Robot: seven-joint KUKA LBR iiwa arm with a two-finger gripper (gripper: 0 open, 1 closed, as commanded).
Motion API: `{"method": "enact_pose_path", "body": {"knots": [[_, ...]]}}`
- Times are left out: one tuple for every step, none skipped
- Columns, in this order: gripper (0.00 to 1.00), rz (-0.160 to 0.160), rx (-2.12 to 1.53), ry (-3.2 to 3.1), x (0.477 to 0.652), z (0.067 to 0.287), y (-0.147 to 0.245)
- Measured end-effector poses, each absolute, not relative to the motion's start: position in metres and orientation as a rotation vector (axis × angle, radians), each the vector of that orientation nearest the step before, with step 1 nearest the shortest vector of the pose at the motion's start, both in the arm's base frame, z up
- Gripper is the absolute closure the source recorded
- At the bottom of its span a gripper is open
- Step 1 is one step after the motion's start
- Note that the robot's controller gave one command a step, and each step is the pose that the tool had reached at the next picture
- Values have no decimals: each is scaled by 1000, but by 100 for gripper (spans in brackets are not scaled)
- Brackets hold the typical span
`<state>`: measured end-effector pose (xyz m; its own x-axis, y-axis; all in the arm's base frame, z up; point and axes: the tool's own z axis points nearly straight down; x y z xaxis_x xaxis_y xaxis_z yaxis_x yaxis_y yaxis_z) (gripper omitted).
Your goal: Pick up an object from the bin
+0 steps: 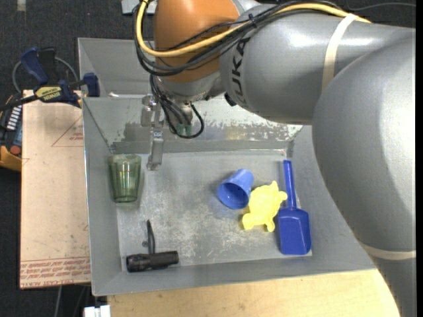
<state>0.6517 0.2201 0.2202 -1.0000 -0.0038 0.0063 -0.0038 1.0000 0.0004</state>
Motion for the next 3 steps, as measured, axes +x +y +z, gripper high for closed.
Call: {"method": "enact_pose_path", "body": {"knots": [[0, -3, -1, -3143, 653, 226, 219], [0, -4, 451, -3109, 646, 108, 241], [0, -5, 1000, -2987, 643, 161, 249]]}}
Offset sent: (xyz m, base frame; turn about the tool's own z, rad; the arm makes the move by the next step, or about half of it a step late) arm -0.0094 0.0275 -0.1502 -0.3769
